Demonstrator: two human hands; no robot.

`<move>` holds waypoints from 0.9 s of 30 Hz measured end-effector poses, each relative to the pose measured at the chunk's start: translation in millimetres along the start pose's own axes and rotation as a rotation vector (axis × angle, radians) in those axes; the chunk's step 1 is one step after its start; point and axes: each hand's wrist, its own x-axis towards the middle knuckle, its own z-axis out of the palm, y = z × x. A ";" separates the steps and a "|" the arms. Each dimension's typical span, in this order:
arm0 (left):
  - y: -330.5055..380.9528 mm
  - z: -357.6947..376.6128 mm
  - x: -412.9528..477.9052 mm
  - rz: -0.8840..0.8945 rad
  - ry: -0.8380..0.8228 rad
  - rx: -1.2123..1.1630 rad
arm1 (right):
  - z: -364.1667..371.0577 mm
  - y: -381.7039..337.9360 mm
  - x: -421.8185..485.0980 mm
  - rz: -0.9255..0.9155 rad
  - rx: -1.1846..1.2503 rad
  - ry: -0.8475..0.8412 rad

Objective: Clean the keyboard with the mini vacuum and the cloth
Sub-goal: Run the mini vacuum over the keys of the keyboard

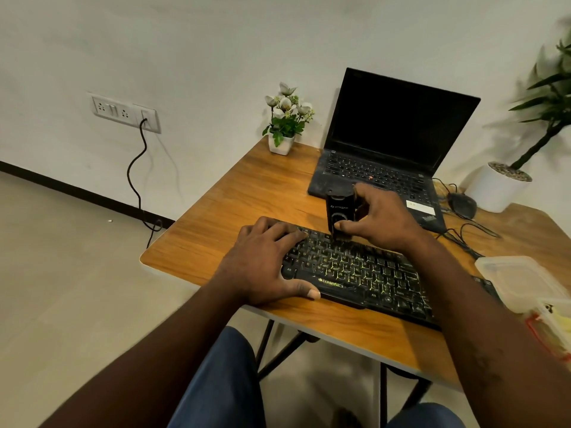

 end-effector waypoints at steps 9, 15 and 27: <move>-0.7 1.2 -0.2 0.000 0.001 0.010 | -1.6 5.8 -3.7 0.009 0.076 0.001; -1.4 1.5 -0.1 0.007 0.007 0.009 | 1.5 4.7 -4.2 0.018 -0.094 0.067; -0.5 0.8 -1.2 0.003 0.008 0.004 | -6.9 -0.9 -11.9 -0.067 0.100 -0.159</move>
